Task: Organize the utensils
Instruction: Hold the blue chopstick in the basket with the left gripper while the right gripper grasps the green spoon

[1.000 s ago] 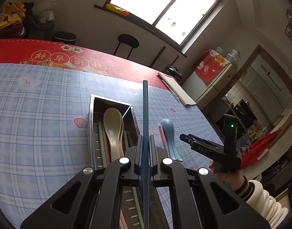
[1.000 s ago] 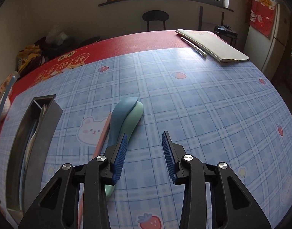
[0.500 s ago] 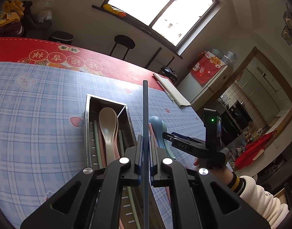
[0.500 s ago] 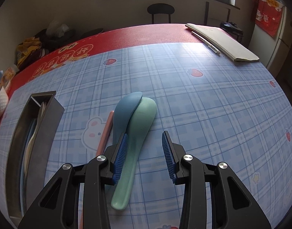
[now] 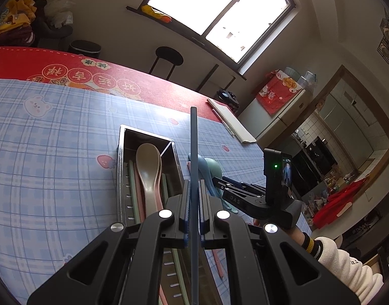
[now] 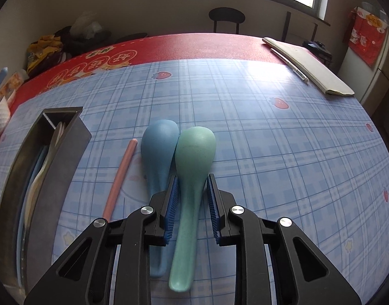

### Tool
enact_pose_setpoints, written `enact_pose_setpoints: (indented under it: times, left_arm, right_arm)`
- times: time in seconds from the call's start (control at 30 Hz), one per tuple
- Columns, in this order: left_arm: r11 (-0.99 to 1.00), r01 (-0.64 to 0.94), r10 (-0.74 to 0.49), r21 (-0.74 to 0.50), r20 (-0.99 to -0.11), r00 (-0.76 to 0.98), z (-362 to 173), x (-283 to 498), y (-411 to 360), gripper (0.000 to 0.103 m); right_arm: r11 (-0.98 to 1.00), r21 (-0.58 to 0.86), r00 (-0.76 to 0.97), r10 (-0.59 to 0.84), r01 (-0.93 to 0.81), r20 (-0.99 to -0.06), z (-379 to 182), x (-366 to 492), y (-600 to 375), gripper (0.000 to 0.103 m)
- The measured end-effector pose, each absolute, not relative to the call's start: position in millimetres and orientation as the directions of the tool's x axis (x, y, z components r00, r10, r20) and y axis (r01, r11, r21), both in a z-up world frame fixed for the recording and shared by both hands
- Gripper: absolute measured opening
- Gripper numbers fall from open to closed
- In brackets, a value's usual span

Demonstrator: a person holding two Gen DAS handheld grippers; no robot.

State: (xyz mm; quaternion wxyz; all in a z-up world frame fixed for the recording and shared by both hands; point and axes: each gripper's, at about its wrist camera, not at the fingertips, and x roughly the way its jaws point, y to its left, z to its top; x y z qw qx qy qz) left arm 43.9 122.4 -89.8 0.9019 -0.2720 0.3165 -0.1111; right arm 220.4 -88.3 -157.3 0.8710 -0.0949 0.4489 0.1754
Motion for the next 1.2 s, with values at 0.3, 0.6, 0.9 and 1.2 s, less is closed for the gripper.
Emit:
enact_pose_setpoints:
  times: [0.3, 0.6, 0.9, 1.2]
  left_arm:
    - [0.821, 0.018, -0.374, -0.57, -0.514, 0.772, -92, 46, 125, 0.006]
    - [0.82, 0.005, -0.37, -0.572, -0.523, 0.768, -95, 48, 126, 0.006]
    - [0.819, 0.004, -0.37, -0.574, -0.523, 0.768, -96, 48, 127, 0.006]
    - [0.817, 0.01, -0.376, -0.577, -0.519, 0.768, -97, 49, 127, 0.006]
  right_arm:
    - [0.929, 0.012, 0.59, 0.244, -0.369, -0.769, -149, 205, -101, 0.021]
    - [0.916, 0.028, 0.606, 0.287, -0.4, -0.742, -145, 186, -104, 0.021]
    - [0.888, 0.196, 0.474, 0.396, -0.417, -0.786, -150, 201, -116, 0.024]
    - [0.879, 0.246, 0.43, 0.424, -0.409, -0.797, -153, 202, -136, 0.024]
